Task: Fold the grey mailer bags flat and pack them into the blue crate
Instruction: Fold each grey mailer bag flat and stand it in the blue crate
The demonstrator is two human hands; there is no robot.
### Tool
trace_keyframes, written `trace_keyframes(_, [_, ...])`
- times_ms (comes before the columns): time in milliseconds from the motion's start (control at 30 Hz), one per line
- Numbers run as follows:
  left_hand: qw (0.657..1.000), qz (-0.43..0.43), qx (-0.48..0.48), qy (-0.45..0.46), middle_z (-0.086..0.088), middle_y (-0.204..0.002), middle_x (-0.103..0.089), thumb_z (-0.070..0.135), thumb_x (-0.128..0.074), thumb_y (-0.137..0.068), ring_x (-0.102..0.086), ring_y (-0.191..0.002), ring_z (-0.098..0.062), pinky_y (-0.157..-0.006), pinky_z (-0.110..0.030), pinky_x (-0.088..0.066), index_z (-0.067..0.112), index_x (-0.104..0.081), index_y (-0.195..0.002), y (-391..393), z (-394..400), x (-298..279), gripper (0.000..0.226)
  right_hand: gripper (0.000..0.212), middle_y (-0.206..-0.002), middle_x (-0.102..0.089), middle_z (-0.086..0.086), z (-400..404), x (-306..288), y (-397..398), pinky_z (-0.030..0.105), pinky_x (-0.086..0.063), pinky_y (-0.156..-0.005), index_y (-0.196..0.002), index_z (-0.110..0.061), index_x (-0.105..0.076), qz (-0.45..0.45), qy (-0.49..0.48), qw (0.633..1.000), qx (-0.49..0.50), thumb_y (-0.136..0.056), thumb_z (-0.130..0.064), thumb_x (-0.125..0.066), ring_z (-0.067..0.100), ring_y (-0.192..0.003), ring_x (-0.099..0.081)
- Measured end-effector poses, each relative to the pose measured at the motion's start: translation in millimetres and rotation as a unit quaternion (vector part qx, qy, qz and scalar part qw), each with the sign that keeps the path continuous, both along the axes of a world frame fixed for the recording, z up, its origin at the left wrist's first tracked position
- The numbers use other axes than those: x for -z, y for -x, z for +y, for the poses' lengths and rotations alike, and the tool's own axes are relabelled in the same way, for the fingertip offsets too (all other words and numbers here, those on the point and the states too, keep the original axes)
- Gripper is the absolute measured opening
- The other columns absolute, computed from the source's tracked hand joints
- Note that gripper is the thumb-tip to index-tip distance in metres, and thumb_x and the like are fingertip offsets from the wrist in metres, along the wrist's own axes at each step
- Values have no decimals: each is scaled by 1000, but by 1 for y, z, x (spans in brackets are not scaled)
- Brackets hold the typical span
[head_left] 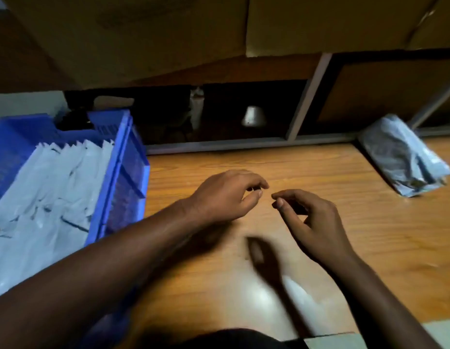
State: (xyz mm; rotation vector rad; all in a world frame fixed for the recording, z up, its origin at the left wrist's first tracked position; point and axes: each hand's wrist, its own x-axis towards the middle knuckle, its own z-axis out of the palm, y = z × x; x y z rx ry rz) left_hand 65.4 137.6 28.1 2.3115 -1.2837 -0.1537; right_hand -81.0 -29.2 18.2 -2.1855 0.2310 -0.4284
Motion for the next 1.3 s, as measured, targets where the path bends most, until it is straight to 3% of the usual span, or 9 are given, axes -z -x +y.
trace_keyframes(233, [999,38,12,-22,8,-141,-55,30,-55,-101,-51,-126,-12,-100,-27,-43,27,-54,-141,8,-175,63,40,18,-91,-71,-13,-151,64,27,33,-51,-73,-92,-28,-73,83,62,980,169,-101,-39,-62,10,-86,-67])
trace_keyframes(433, [997,81,14,1,8,-143,-55,25,-54,-100,-50,-127,-12,-100,-27,-43,25,-54,-142,14,-292,87,43,37,-125,-67,4,-292,78,-6,44,-44,-95,-121,-18,-70,26,226,920,321,-87,-31,-66,33,-116,-59])
trace_keyframes(533, [997,80,24,-3,7,-143,-54,25,-54,-99,-50,-128,-13,-99,-28,-41,25,-53,-143,12,-327,88,43,52,-139,-59,5,-337,81,-26,45,-31,-99,-131,-21,-63,101,270,882,373,-81,-34,-72,33,-125,-52])
trace_keyframes(767, [997,76,22,-7,7,-143,-54,24,-55,-99,-49,-128,-12,-103,-31,-43,25,-52,-143,0,-350,85,44,54,-110,-63,8,-358,110,-41,45,-27,-95,-131,-22,-57,135,247,878,387,-78,-22,-69,35,-107,-54])
trace_keyframes(900, [999,-44,20,0,3,-159,-36,26,-64,-95,-34,-144,-16,-115,-39,-37,26,-43,-151,-5,-326,83,60,47,-102,-61,7,-333,108,-29,45,-34,-88,-118,-22,-67,16,246,916,318,-71,-14,-68,36,-99,-56])
trace_keyframes(1000, [978,-202,19,-46,-6,-171,-9,33,-69,-90,-8,-158,-27,-126,-53,-14,25,-28,-160,-5,-298,85,81,43,-120,-59,1,-290,107,-19,43,-34,-97,-109,-21,-68,-12,229,949,218,-68,-10,-69,31,-114,-55])
trace_keyframes(1067, [966,-251,0,-67,-10,-169,-21,32,-71,-89,-13,-157,-28,-124,-58,-10,24,-42,-154,-4,-272,93,72,36,-127,-60,0,-265,114,-17,42,-34,-102,-104,-19,-65,-25,224,960,167,-69,-8,-67,27,-118,-56])
trace_keyframes(1167, [968,-246,-25,-38,-8,-136,-61,18,-76,-82,-53,-131,-32,-113,-51,-28,21,-69,-119,-5,-227,107,38,47,-112,-64,-4,-242,119,-18,39,-36,-100,-116,-19,-63,-15,173,976,129,-71,-5,-67,24,-108,-59])
trace_keyframes(1300, [969,-211,-127,-19,-4,-119,-66,7,-75,-73,-60,-108,-31,-87,-40,-40,18,-72,-108,3,-169,115,37,48,-124,-63,-2,-219,126,-27,48,-38,-103,-123,-18,-67,-44,233,971,-15,-76,-14,-70,23,-117,-58])
